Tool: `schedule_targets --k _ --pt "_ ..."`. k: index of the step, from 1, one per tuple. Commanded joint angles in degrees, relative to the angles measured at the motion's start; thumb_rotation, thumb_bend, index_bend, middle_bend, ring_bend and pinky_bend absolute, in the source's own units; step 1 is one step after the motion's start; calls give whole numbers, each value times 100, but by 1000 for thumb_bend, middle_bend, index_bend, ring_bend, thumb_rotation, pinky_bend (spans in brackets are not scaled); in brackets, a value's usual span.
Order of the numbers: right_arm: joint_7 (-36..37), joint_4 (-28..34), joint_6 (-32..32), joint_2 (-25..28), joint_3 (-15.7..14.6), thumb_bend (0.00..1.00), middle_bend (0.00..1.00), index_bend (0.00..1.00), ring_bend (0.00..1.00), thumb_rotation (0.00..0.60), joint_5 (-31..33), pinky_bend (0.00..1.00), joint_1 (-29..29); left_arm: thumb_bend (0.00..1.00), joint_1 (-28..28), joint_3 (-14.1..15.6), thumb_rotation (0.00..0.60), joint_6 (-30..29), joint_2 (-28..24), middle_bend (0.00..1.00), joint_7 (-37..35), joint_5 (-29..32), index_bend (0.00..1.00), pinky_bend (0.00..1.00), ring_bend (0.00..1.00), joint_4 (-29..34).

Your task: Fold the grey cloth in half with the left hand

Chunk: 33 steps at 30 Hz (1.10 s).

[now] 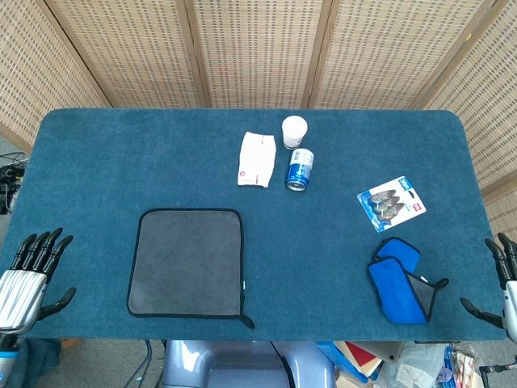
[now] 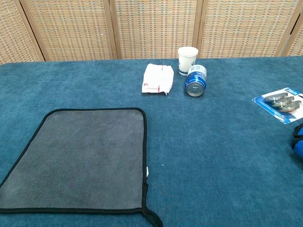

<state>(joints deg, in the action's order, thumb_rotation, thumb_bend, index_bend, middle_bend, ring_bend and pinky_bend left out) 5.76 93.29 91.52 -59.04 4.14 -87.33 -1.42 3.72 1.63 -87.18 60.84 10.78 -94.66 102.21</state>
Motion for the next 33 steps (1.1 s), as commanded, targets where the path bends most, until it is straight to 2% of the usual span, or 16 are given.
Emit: schedule_targets --k 1,6,10,14,18,22,25,28,33 --pt "8 -2 5 4 3 0 0 0 0 600 -2 0 0 285 4 4 600 11 6 0 5 -5 0 0 0 -1" --pt "52 -1 7 28 23 0 0 0 0 600 26 0 0 285 56 11 600 85 24 0 -6 -51 0 0 0 -16" --pt "78 -58 4 -6 55 0 0 0 0 600 104 0 -4 284 340 -83 600 389 77 0 8 -170 0 0 0 -108" --pt "-8 -92 -82 -52 101 0 0 0 0 600 213 0 40 276 1047 -226 600 1194 96 0 139 -523 0 0 0 -395" --pt "-138 -106 -208 -93 152 0 0 0 0 600 350 0 103 243 1959 -370 600 2061 182 0 348 -1179 0 0 0 -767" --pt "-250 -154 -302 -147 195 0 0 0 0 600 499 0 138 145 2726 -505 600 2812 369 0 416 -1548 0 0 0 -1033" --pt "-308 -210 -389 -193 249 0 0 0 0 600 664 0 166 119 3359 -640 600 3471 572 0 470 -1640 0 0 0 -1144" --pt "-315 -276 -482 -215 295 0 0 0 0 600 822 0 186 122 3761 -747 600 3970 743 0 679 -1565 12 0 0 -1189" --pt "-276 -383 -650 -234 366 0 0 0 0 600 1069 0 220 127 4425 -868 600 4854 1235 0 981 -1359 113 0 0 -1364"
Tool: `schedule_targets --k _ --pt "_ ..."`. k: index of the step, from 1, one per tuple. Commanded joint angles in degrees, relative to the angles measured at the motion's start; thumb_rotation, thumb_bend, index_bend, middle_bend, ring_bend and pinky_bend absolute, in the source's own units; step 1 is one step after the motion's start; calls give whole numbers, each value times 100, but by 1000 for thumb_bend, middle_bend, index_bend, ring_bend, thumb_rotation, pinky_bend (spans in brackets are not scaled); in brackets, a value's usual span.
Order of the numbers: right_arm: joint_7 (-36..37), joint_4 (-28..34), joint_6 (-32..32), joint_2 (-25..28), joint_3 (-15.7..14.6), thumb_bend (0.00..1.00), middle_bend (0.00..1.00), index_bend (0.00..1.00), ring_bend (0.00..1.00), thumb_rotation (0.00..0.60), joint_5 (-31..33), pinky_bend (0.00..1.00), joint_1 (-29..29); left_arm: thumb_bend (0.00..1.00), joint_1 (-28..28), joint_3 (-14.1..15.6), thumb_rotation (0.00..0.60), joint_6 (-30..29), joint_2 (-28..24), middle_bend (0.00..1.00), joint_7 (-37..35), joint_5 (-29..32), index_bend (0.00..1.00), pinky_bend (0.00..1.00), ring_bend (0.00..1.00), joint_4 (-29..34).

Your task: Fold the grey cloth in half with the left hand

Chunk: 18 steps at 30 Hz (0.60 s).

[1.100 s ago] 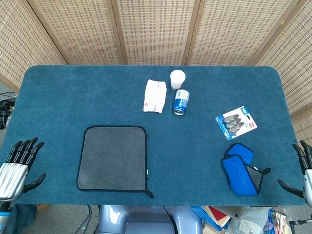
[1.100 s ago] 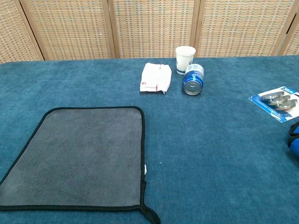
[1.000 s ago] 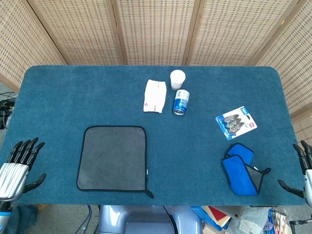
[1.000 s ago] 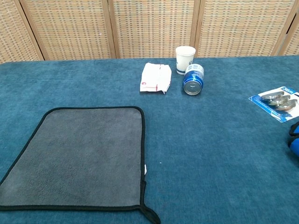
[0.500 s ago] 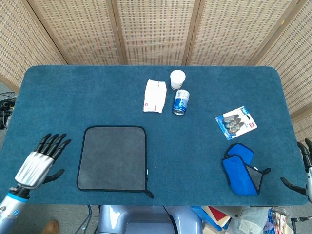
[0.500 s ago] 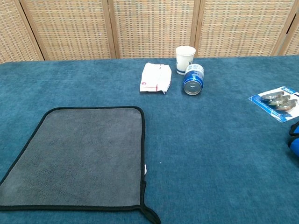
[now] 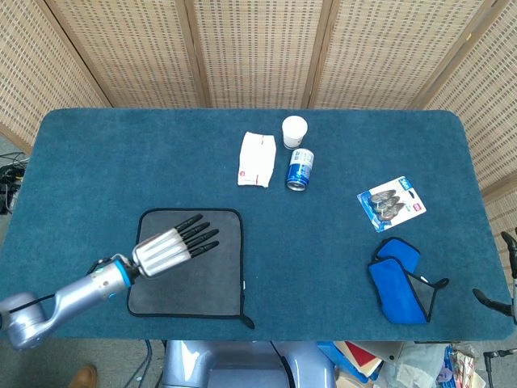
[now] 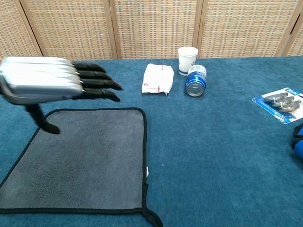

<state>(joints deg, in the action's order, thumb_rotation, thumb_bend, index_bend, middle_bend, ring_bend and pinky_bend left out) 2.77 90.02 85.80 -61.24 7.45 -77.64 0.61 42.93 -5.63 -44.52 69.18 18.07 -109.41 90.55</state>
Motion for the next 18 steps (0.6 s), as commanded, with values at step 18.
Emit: schedule_targets --k 18 --pt "149 -252 -233 -31 116 0 0 0 0 600 387 0 2 128 1874 -80 600 1877 1840 0 835 479 311 0 0 -1241"
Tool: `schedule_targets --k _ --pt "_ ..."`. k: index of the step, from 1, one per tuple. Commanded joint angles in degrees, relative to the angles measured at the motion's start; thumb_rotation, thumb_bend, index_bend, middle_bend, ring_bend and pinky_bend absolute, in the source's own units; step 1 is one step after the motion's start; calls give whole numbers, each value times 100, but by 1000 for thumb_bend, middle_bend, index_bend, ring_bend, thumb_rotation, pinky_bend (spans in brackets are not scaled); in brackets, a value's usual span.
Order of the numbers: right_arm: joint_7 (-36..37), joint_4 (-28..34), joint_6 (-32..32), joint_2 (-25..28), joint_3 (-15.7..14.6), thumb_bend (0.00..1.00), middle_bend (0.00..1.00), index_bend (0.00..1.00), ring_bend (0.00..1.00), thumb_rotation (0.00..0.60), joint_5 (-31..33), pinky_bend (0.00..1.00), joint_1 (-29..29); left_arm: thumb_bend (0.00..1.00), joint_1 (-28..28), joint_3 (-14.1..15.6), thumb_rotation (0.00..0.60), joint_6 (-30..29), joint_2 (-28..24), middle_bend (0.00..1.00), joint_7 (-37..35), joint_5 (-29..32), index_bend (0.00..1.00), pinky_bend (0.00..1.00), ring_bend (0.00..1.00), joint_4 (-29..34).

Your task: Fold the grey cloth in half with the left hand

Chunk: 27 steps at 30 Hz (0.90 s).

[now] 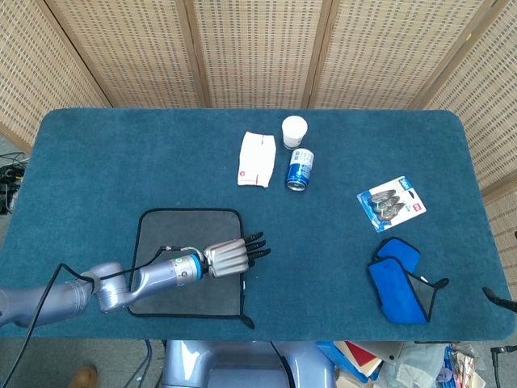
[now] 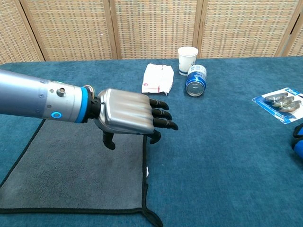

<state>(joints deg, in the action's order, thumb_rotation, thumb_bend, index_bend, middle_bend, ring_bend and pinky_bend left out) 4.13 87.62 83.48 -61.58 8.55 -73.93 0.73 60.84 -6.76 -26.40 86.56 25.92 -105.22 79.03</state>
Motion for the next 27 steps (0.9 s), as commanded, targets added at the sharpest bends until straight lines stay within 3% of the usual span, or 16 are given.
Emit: schedule_targets --k 1,15,27 --pt "22 -18 -4 4 7 0 0 0 0 600 25 0 -13 128 107 39 600 83 139 0 62 82 312 0 0 -123" --pt "113 -113 -101 4 32 0 0 0 0 600 117 0 -20 130 355 263 600 26 610 0 158 349 347 0 0 -587" --pt "169 -135 -120 17 55 0 0 0 0 600 143 0 -31 161 428 414 600 -61 608 0 351 562 545 0 0 -561"
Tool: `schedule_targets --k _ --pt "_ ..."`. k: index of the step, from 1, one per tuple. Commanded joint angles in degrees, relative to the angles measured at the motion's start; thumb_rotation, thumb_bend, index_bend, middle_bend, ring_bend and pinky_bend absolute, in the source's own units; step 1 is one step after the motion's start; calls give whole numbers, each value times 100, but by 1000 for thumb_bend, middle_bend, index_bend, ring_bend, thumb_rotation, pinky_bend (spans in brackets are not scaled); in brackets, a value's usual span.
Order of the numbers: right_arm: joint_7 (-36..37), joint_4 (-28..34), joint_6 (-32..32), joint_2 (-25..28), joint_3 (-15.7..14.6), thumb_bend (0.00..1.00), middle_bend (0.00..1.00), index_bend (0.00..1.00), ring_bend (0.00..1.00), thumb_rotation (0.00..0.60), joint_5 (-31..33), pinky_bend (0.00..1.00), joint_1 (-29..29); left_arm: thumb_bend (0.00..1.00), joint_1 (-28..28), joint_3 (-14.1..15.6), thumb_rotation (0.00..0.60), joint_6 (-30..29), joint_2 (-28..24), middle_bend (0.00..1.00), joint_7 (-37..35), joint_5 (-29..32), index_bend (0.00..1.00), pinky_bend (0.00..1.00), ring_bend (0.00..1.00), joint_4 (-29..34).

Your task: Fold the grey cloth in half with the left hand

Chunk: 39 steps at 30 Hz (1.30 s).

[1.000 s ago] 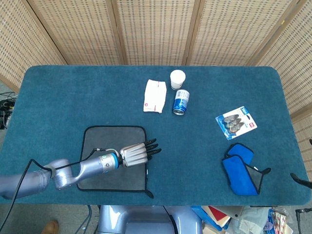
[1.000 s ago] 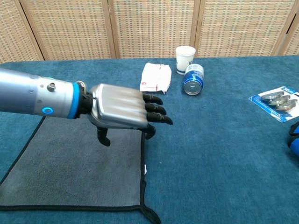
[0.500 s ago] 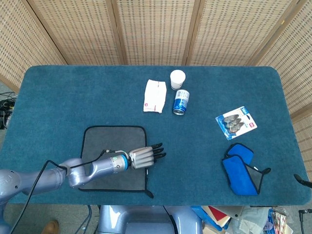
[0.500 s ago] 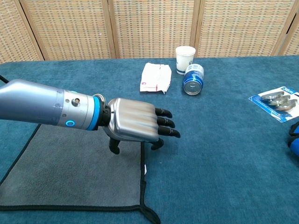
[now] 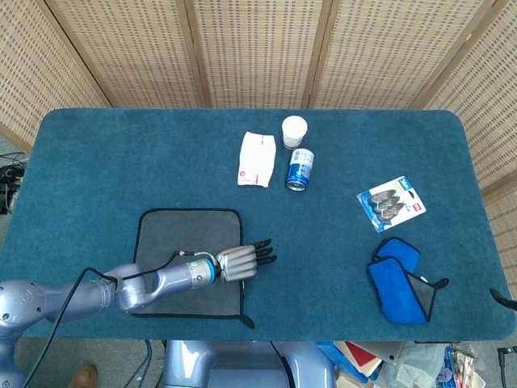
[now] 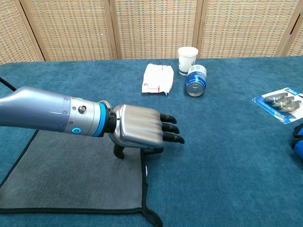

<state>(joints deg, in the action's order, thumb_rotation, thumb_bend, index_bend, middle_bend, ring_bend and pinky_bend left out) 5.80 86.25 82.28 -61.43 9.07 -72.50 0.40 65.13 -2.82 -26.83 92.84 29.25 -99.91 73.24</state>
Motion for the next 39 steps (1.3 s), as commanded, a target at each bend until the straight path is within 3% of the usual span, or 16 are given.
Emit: schedule_targets --k 1,10,17,31,39 --pt "4 6 0 4 4 0 0 0 0 600 1 0 0 166 -5 36 600 -28 -33 0 31 54 553 0 0 32" --pt "7 9 -2 9 9 0 0 0 0 600 -3 0 -4 199 -25 115 600 -137 -96 0 174 203 563 0 0 57" --pt "19 10 -3 10 6 0 0 0 0 600 -1 0 -15 354 13 144 600 -206 -58 0 248 245 565 0 0 55" --pt "73 17 0 21 14 0 0 0 0 600 -16 0 -25 364 32 261 600 -340 0 0 359 364 678 0 0 17" --pt "76 33 -6 27 3 0 0 0 0 600 -39 0 -26 364 -14 357 600 -617 -44 0 309 298 683 0 0 23"
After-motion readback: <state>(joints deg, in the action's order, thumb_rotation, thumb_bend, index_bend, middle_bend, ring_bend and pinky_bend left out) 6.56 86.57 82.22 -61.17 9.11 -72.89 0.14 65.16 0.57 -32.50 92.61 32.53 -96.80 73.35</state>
